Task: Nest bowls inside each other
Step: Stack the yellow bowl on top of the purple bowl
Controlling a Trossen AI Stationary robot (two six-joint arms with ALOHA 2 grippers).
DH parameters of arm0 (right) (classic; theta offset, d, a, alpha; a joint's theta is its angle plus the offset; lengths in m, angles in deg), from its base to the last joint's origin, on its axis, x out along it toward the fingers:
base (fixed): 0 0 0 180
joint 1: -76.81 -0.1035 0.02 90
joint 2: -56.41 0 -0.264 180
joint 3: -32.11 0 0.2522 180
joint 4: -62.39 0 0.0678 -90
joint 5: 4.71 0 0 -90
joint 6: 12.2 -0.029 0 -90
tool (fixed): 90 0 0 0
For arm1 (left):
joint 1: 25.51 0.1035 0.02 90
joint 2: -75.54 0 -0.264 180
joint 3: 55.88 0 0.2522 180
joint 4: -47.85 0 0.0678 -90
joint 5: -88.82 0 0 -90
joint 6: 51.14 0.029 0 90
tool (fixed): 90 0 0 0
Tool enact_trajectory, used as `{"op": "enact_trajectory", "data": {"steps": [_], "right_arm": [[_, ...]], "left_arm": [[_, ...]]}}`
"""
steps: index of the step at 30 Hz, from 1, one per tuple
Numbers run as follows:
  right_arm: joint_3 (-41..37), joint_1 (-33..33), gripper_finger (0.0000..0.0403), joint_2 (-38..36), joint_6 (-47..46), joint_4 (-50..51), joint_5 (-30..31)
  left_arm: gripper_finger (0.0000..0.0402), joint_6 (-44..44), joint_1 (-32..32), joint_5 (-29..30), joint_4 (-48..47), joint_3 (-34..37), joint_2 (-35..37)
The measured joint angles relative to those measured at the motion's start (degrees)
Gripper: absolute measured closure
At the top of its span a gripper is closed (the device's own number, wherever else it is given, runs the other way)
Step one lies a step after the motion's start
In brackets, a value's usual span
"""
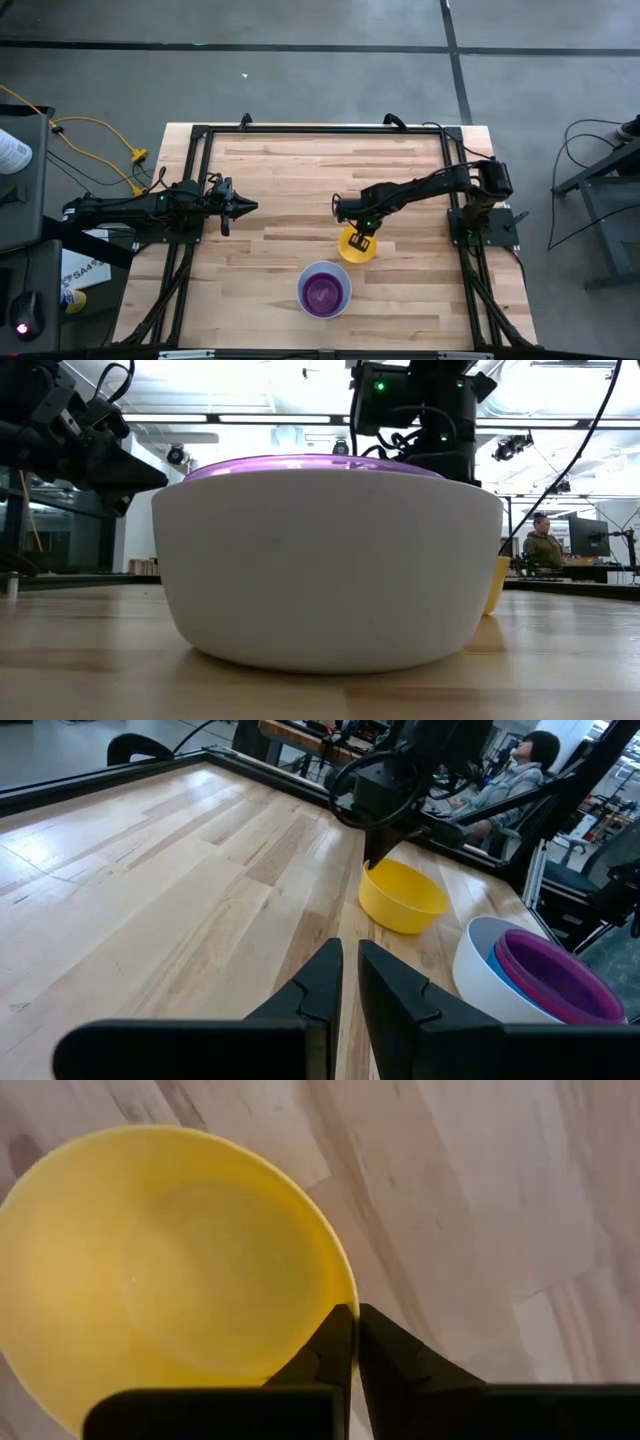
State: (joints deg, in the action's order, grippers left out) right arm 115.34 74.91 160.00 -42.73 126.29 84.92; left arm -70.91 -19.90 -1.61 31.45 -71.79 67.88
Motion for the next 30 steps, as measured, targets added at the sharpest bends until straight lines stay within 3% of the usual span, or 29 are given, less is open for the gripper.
{"op": "enact_trajectory", "data": {"steps": [7,18,30], "right_arm": [[4.23,1.9,0.0399,0.02,5.67,1.01,0.49],[15.24,4.03,0.0399,0.02,13.12,11.12,2.36],[22.16,1.33,0.0399,0.02,13.53,14.44,-4.79]], "left_arm": [[0.0364,0.0,0.02,0.0,0.0,0.0,0.02],[0.0364,0.0,0.0,0.0,0.0,0.0,0.0],[0.0364,0.0,0.01,0.0,0.0,0.0,0.01]]}}
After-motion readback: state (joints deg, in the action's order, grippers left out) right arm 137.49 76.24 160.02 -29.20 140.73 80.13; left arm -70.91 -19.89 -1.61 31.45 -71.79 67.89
